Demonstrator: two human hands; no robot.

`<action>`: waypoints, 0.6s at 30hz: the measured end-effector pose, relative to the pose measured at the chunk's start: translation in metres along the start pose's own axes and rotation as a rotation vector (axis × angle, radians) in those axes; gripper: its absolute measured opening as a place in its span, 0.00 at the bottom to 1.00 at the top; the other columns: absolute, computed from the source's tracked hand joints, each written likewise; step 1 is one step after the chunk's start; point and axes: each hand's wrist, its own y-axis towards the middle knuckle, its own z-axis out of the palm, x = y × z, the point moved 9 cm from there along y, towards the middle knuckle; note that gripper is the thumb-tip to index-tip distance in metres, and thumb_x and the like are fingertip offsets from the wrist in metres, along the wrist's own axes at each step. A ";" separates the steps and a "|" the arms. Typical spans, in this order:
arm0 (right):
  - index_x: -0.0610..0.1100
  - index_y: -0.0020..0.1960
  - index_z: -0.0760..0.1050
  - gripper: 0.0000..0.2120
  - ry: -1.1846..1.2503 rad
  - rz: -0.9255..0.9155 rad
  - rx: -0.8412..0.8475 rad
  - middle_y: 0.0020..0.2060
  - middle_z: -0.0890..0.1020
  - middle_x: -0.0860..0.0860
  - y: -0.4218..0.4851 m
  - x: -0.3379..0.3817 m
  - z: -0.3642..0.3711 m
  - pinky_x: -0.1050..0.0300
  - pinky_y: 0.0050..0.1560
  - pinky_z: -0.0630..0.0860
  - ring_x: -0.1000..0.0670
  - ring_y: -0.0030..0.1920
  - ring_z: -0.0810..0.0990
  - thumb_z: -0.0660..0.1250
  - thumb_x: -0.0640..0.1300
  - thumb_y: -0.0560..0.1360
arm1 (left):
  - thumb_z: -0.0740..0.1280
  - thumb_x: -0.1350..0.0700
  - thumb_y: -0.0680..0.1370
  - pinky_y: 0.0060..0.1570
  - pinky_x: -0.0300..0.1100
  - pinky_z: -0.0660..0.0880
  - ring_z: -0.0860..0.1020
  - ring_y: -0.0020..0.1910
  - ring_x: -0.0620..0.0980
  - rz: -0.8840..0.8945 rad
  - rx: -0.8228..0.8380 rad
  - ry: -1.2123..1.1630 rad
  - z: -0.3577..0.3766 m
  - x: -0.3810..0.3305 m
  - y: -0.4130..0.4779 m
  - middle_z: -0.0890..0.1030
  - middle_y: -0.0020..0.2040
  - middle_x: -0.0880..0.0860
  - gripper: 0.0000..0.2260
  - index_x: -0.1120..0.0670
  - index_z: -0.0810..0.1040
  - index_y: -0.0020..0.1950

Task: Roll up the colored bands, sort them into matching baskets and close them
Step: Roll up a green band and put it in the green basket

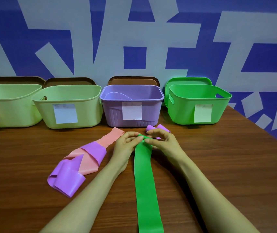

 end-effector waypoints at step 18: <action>0.35 0.48 0.81 0.06 -0.055 -0.022 -0.060 0.46 0.83 0.42 0.003 -0.001 -0.008 0.51 0.50 0.80 0.48 0.44 0.82 0.72 0.33 0.71 | 0.69 0.66 0.74 0.44 0.40 0.78 0.83 0.46 0.52 -0.095 0.043 -0.023 0.005 0.007 -0.002 0.83 0.48 0.58 0.08 0.57 0.76 0.50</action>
